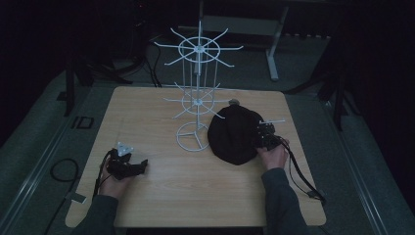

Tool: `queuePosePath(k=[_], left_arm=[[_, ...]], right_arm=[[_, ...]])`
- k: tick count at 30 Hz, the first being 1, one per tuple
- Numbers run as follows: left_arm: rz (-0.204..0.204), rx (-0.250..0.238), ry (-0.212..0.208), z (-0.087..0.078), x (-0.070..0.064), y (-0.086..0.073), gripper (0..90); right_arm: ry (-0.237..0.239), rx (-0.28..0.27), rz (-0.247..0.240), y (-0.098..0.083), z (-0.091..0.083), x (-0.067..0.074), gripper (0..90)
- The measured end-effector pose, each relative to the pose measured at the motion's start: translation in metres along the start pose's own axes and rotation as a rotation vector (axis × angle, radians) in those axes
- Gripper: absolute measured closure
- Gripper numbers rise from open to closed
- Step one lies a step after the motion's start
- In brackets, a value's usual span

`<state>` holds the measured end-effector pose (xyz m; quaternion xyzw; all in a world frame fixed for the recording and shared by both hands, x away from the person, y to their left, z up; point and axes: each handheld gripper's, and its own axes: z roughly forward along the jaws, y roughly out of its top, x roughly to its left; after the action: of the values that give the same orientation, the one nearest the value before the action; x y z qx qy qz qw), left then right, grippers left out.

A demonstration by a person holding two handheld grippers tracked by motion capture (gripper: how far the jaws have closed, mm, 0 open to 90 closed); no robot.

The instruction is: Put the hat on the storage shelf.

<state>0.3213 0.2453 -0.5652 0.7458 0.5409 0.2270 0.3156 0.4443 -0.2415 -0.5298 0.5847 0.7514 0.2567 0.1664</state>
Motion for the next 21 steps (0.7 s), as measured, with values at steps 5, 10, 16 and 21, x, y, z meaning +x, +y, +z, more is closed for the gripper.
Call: queuePosePath(k=[5, 10, 16, 21], left_arm=[[-0.001, -0.001, 0.000, 0.000, 0.000, 0.000, 19.3], [0.001, 0.000, -0.001, 0.000, 0.000, 0.000, 19.3], [0.001, 0.000, -0.001, 0.000, 0.000, 0.000, 19.3], [0.002, 0.001, -0.001, 0.000, 0.000, 0.000, 19.2]], right_arm=[[-0.033, 0.042, 0.067, 0.002, 0.004, -0.001, 61.4], [-0.058, 0.064, 0.110, 0.003, 0.001, -0.004, 71.8], [-0.065, 0.043, 0.152, 0.002, 0.002, -0.007, 73.0], [-0.043, 0.049, 0.220, 0.005, 0.001, -0.012, 75.8]])
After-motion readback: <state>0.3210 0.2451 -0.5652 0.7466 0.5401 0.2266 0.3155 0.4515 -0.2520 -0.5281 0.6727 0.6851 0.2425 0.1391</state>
